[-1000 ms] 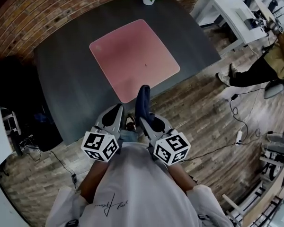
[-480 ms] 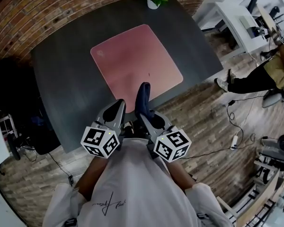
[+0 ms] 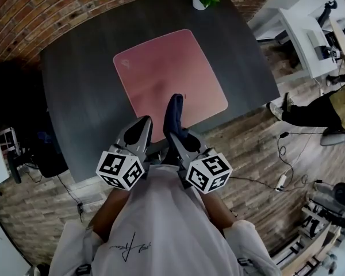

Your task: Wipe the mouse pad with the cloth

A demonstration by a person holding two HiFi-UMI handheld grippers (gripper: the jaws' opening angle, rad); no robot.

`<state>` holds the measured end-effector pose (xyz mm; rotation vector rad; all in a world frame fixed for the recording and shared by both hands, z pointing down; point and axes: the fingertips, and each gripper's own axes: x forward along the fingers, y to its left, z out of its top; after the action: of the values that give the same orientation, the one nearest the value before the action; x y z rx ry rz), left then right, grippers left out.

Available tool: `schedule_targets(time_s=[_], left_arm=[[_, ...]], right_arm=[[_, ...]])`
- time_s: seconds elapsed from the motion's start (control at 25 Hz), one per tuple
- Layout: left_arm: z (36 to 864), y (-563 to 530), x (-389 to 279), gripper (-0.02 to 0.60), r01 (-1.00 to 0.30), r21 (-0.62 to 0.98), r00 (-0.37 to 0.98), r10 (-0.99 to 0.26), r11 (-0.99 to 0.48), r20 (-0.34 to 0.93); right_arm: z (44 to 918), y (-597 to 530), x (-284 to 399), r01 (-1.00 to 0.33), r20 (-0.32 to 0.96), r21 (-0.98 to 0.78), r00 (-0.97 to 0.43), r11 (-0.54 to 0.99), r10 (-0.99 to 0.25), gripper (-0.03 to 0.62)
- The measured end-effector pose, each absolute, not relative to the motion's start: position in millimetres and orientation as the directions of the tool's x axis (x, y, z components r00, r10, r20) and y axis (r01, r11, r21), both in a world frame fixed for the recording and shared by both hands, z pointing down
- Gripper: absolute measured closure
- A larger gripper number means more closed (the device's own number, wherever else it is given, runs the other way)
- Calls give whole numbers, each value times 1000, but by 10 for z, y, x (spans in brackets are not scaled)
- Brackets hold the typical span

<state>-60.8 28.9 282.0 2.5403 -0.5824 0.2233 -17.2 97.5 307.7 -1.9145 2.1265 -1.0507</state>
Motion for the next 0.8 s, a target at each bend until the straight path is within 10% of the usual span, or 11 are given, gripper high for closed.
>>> schedule_targets(time_s=[0.8], left_arm=[[2859, -495, 548, 569, -676, 388, 736, -604, -627, 305]], right_arm=[[3433, 147, 1544, -842, 446, -536, -343, 60, -826, 523]])
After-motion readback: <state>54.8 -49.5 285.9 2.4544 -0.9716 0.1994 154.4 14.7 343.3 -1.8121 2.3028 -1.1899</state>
